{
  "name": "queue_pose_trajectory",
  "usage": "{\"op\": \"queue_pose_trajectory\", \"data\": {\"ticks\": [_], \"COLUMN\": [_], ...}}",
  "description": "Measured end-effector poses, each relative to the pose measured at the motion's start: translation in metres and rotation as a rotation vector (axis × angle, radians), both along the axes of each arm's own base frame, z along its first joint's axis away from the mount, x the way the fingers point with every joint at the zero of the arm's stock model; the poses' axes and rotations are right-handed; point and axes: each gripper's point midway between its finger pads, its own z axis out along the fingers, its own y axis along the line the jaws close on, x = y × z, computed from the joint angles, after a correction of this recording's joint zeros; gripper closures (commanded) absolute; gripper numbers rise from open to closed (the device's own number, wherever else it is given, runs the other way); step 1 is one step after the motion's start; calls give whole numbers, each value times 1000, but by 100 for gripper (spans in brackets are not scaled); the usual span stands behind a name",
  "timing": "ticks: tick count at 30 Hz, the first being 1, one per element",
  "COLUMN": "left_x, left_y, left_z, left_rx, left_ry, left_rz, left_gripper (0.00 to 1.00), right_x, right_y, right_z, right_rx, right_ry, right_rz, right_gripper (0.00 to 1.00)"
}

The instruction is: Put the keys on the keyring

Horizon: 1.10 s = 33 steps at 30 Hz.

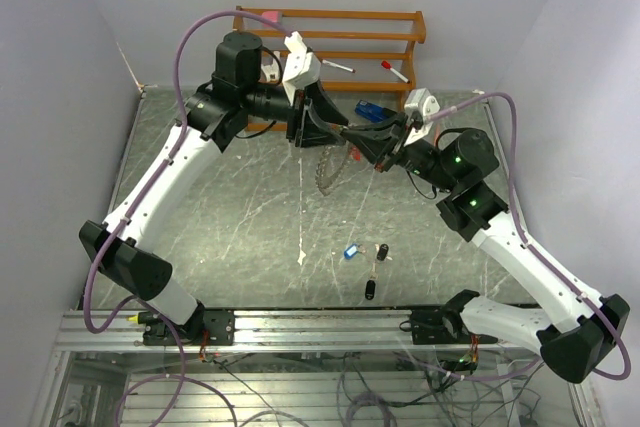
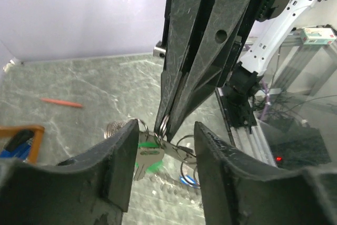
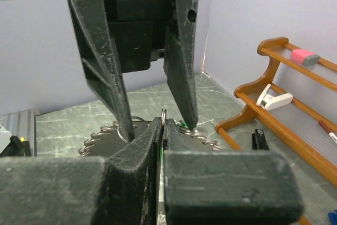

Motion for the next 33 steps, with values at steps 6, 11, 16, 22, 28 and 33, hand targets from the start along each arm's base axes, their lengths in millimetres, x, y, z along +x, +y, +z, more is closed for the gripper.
{"op": "queue_pose_trajectory", "data": {"ticks": [6, 11, 16, 22, 28, 33], "left_x": [-4, -9, -10, -7, -4, -2], "left_y": [4, 7, 7, 6, 5, 5], "left_z": [-7, -8, -8, -8, -11, -12], "left_rx": [30, 41, 45, 46, 57, 68], "left_ry": [33, 37, 42, 39, 33, 20], "left_rz": [8, 11, 11, 28, 52, 75], "left_gripper": [19, 20, 36, 56, 64, 62], "right_x": [-1, 0, -2, -2, 0, 1], "right_y": [-3, -4, -3, -1, -2, -2], "right_z": [4, 5, 5, 4, 7, 6], "right_rx": [7, 10, 14, 16, 32, 33], "right_ry": [-9, -9, 1, 14, 16, 21], "right_rz": [-17, -23, -12, -6, -16, -18], "right_gripper": [100, 100, 100, 100, 100, 100]}}
